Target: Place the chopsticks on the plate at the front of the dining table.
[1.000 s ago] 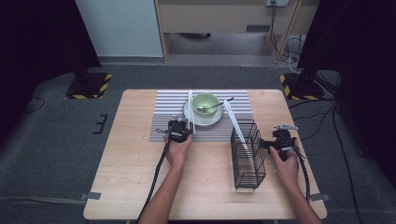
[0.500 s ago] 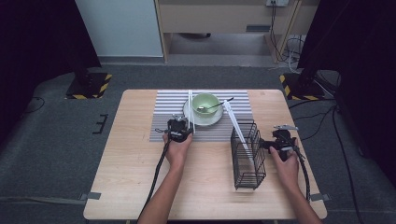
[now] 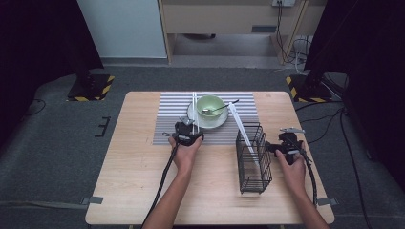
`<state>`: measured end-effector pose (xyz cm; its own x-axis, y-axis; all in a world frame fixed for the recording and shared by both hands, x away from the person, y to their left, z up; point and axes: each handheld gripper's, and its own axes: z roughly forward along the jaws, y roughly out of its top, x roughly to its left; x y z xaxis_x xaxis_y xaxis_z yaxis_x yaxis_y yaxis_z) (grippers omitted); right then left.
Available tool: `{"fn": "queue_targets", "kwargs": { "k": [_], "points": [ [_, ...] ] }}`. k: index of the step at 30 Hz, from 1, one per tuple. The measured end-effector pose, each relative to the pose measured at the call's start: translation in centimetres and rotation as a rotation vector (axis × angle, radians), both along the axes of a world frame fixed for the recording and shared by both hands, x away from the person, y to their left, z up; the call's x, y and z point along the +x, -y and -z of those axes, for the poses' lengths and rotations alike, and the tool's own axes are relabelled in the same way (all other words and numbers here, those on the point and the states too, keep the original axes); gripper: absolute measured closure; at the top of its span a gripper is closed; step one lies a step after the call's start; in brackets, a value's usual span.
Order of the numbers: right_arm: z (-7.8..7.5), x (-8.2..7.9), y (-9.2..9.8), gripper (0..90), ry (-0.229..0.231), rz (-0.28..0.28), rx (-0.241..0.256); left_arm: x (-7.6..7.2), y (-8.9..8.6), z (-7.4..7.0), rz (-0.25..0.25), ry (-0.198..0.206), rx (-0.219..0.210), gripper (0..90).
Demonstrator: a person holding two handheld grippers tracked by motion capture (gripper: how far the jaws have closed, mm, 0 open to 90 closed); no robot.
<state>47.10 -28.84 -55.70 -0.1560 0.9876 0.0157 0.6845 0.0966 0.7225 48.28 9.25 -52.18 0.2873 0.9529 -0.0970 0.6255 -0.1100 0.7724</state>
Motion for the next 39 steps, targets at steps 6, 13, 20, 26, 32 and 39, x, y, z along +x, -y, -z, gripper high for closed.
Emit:
{"fn": "queue_targets", "kwargs": {
  "k": [6,13,20,26,32,39],
  "points": [
    [0.0,0.0,0.0,1.3,0.0,0.0,0.0,0.33,0.48,0.62,0.001,-0.006,0.017,42.2],
    [0.0,0.0,0.0,1.3,0.0,0.0,0.0,0.41,0.44,0.67,0.006,0.016,0.034,54.5],
    [0.0,0.0,0.0,1.3,0.0,0.0,0.0,0.31,0.3,0.39,0.006,0.032,0.034,69.5],
    [0.0,0.0,0.0,1.3,0.0,0.0,0.0,0.34,0.06,0.28,0.006,0.039,0.034,73.8],
    [0.0,0.0,0.0,1.3,0.0,0.0,0.0,0.38,-0.15,0.4,-0.001,0.027,0.006,73.2],
    [0.0,0.0,0.0,1.3,0.0,0.0,0.0,0.41,-0.18,0.58,0.009,0.018,-0.002,69.0]
  ]
}}
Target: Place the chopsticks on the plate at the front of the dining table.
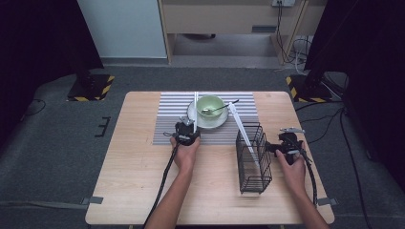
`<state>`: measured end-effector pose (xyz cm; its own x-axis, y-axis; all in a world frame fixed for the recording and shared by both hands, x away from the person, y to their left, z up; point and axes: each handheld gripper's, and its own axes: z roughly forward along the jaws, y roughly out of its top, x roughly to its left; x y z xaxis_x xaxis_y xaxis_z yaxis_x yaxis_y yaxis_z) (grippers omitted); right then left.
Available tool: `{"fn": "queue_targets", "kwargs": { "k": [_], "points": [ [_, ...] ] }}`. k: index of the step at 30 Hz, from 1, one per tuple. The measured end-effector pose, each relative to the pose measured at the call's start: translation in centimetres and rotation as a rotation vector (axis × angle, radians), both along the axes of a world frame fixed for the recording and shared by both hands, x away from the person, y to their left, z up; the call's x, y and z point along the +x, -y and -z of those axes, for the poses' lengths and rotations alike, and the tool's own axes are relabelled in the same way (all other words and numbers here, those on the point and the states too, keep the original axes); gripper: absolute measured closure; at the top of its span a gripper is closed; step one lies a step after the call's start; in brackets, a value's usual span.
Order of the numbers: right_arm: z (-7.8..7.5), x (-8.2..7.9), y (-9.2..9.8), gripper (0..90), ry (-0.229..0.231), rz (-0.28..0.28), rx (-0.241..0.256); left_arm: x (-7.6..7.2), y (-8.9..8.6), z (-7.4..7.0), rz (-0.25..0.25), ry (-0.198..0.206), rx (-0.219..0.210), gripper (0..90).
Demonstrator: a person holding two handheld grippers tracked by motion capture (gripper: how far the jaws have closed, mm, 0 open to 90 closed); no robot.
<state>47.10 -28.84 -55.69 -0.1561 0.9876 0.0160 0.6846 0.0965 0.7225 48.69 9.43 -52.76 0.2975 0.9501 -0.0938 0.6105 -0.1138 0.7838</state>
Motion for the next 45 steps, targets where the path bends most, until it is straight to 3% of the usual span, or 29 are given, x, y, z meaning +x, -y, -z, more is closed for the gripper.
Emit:
{"fn": "queue_targets", "kwargs": {
  "k": [5,14,18,23,33,45],
  "points": [
    [0.0,0.0,0.0,1.3,0.0,0.0,0.0,-0.1,0.0,0.0,0.006,0.001,0.006,59.5],
    [0.0,0.0,0.0,1.3,0.0,0.0,0.0,-0.9,-0.9,-1.0,0.044,0.027,0.086,38.6],
    [0.0,0.0,0.0,1.3,0.0,0.001,0.0,-1.1,-1.3,-1.7,0.071,0.041,0.097,32.2],
    [0.0,0.0,0.0,1.3,0.0,0.001,0.0,-1.3,-1.4,-2.1,0.126,0.04,0.097,27.4],
    [0.0,0.0,0.0,1.3,0.0,0.001,-0.001,-2.4,-1.0,-2.9,0.239,0.024,0.155,13.5],
    [0.0,0.0,0.0,1.2,0.0,0.001,-0.001,-4.9,-3.7,-3.8,0.241,0.014,0.17,6.7]
  ]
}}
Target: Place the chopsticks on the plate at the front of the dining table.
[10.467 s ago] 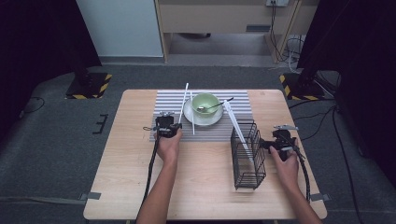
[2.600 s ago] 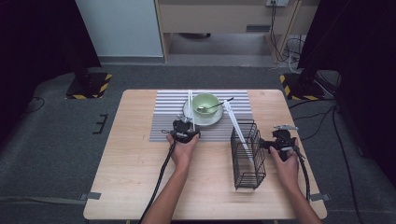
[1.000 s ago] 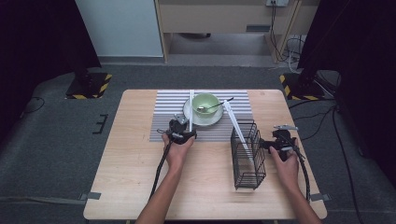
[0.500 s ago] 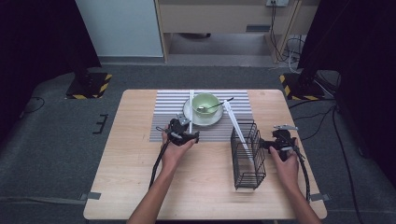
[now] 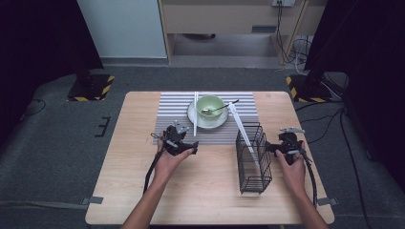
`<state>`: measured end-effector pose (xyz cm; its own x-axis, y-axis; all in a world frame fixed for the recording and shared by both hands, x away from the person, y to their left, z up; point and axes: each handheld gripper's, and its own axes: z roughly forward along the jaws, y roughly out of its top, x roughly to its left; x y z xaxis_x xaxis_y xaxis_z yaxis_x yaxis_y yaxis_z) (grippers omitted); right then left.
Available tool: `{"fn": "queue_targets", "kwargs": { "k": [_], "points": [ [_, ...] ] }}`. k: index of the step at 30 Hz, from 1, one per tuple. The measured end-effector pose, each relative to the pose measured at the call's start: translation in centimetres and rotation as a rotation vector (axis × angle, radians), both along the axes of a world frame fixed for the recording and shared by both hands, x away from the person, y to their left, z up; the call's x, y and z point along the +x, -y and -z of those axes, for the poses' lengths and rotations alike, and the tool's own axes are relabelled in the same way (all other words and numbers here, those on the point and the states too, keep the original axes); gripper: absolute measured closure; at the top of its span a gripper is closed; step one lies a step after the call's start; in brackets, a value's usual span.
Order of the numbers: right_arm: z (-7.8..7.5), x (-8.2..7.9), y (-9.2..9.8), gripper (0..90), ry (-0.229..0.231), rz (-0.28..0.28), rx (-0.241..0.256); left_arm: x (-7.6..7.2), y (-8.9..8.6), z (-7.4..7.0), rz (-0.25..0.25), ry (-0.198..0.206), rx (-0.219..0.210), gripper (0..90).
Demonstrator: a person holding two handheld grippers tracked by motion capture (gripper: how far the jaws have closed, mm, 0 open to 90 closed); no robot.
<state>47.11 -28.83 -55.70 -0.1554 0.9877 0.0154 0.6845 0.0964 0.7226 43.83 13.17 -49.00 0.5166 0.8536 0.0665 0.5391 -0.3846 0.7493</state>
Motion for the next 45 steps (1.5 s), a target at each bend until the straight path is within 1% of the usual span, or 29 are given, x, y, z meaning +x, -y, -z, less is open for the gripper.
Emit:
{"fn": "queue_targets", "kwargs": {
  "k": [2,5,7,14,18,20,21,23,25,27,29,32,34,36,38,39,41,42,45],
  "points": [
    [0.0,0.0,0.0,1.1,-0.001,0.003,0.0,-0.5,-0.8,0.1,-0.006,-0.006,-0.003,6.3],
    [0.0,0.0,-0.1,0.8,-0.002,0.002,-0.001,-1.2,-1.7,0.2,-0.019,-0.011,-0.022,6.2],
    [0.0,0.0,-0.1,0.7,-0.002,0.003,-0.001,-1.6,-2.6,0.3,-0.03,-0.016,-0.027,6.1],
    [0.0,0.0,-0.1,0.7,-0.002,0.005,0.0,-2.7,-4.7,1.2,-0.062,-0.036,-0.046,5.9],
    [0.0,0.0,-0.1,0.7,-0.002,0.006,-0.001,-3.2,-5.7,1.9,-0.076,-0.06,-0.037,5.6],
    [0.0,0.0,-0.1,0.7,-0.002,0.006,-0.001,-3.4,-6.0,2.3,-0.082,-0.073,-0.026,5.5],
    [0.0,0.0,-0.1,0.7,-0.002,0.006,-0.001,-3.5,-6.3,2.5,-0.09,-0.081,-0.009,5.5],
    [0.0,0.0,-0.1,0.7,-0.002,0.007,-0.001,-3.6,-6.6,2.7,-0.103,-0.085,0.0,5.7],
    [0.0,0.0,-0.1,0.7,-0.002,0.007,0.0,-3.8,-7.2,2.9,-0.123,-0.09,-0.002,5.6],
    [0.0,0.0,-0.1,0.7,-0.002,0.007,-0.001,-3.8,-7.5,3.1,-0.146,-0.089,0.007,5.6],
    [0.0,0.0,-0.1,0.7,-0.002,0.008,0.0,-3.8,-8.0,3.4,-0.17,-0.088,0.005,5.9],
    [0.0,0.0,-0.1,0.6,-0.002,0.009,-0.001,-3.8,-8.3,3.7,-0.189,-0.08,0.019,5.3],
    [0.0,0.0,-0.1,0.7,-0.002,0.009,0.0,-3.8,-8.5,4.0,-0.199,-0.086,0.002,5.1],
    [0.0,0.0,-0.1,0.6,-0.002,0.009,0.0,-3.7,-8.7,4.5,-0.211,-0.102,-0.016,5.1],
    [0.0,0.0,-0.2,0.6,-0.002,0.01,-0.001,-3.6,-8.8,4.9,-0.225,-0.113,-0.011,5.2],
    [0.0,0.0,-0.2,0.6,-0.003,0.009,-0.002,-3.6,-8.9,5.2,-0.227,-0.106,-0.013,5.2],
    [0.0,-0.1,-0.3,0.6,-0.004,0.009,0.0,-3.6,-9.0,5.5,-0.228,-0.077,-0.009,4.0],
    [0.0,-0.1,-0.3,0.6,-0.004,0.009,0.001,-3.6,-9.1,5.6,-0.224,-0.07,-0.016,3.2],
    [0.0,-0.1,-0.3,0.6,-0.004,0.012,0.0,-3.6,-9.1,5.6,-0.222,-0.071,-0.015,3.1]
  ]
}}
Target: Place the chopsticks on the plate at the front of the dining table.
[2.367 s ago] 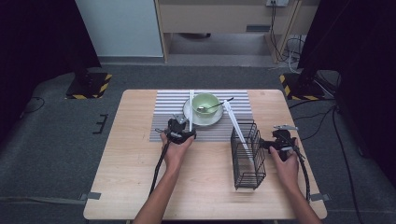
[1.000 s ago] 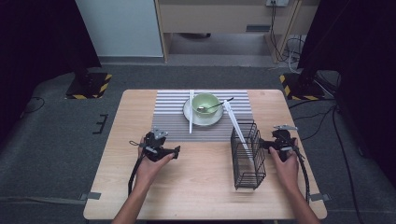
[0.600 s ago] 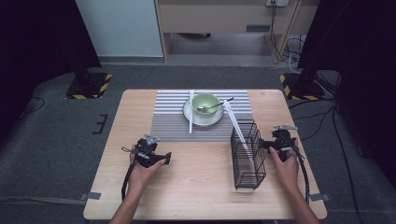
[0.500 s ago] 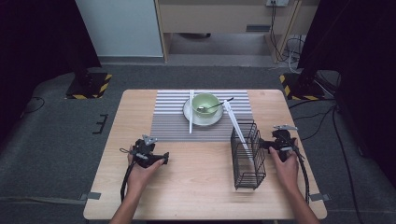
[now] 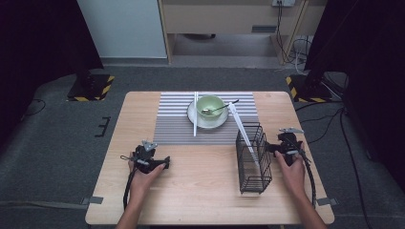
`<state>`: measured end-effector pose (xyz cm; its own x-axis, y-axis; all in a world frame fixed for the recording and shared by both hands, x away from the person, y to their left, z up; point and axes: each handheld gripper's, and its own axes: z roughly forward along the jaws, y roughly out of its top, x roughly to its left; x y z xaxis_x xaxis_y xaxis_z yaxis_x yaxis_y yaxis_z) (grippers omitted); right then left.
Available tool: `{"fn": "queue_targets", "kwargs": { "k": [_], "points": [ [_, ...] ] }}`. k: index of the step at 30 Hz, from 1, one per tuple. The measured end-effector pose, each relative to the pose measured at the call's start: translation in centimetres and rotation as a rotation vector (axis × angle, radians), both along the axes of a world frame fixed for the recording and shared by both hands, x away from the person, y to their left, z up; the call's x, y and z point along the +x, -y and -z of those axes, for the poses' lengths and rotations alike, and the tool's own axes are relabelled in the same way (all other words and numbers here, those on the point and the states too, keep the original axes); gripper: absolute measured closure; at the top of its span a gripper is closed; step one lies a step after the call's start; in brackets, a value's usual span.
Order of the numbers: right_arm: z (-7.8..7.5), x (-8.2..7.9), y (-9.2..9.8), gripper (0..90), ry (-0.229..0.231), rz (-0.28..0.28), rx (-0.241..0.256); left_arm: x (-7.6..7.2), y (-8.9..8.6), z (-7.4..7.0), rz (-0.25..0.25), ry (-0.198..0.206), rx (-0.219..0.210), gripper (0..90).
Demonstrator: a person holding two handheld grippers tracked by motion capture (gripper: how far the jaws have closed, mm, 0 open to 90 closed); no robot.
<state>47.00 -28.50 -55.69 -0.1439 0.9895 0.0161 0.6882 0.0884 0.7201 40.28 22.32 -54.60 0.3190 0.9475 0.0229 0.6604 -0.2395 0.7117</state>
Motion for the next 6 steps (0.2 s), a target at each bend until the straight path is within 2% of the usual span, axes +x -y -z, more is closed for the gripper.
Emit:
{"fn": "queue_targets", "kwargs": {
  "k": [6],
  "points": [
    [0.0,-0.01,0.01,0.3,0.0,0.003,0.001,0.01,-0.01,0.01,0.001,0.0,0.0,2.9]
  ]
}}
